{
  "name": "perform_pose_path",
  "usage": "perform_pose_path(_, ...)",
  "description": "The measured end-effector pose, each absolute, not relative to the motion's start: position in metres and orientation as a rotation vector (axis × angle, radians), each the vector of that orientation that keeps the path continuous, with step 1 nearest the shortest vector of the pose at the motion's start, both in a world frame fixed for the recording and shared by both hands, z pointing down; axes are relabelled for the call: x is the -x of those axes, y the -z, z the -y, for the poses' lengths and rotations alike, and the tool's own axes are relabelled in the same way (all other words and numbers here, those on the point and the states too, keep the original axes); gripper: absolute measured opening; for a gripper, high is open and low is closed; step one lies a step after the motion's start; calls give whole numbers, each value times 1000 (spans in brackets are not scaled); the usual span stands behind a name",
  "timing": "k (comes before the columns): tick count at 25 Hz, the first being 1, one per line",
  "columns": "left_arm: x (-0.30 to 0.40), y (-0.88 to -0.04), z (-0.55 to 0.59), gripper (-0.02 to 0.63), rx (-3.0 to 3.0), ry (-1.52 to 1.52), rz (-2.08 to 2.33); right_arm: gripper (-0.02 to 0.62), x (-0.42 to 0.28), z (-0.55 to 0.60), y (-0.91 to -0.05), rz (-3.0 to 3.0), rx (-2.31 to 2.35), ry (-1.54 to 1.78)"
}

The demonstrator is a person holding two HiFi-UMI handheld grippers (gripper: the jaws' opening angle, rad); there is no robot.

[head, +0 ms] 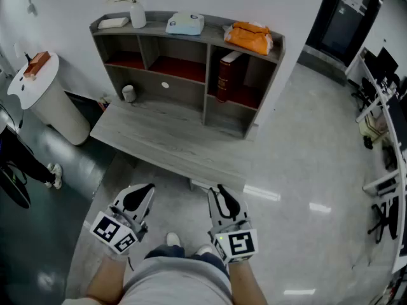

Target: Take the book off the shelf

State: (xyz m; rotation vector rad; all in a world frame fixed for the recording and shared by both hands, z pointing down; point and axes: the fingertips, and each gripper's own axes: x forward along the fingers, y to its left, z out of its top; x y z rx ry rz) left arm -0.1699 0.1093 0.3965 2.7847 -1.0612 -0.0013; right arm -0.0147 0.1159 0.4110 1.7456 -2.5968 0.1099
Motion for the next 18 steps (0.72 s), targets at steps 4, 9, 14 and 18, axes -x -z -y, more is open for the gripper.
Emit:
perform_pose_path(4, 184, -408, -106, 15, -2732, 19, 1030, 83, 24, -120, -421, 2571, -1745, -137)
perform_pose_path(9, 194, -416, -100, 15, -2708, 12, 1002, 83, 33, -116, -426, 2528, -1748, -160)
perform_pose_path(14, 205, -414, -91, 15, -2725, 36, 938, 83, 43, -104, -422, 2540, -1806, -179)
perform_pose_path(18, 220, -411, -77, 15, -2757, 30, 895, 83, 51, -92, -424, 2508, -1865, -189)
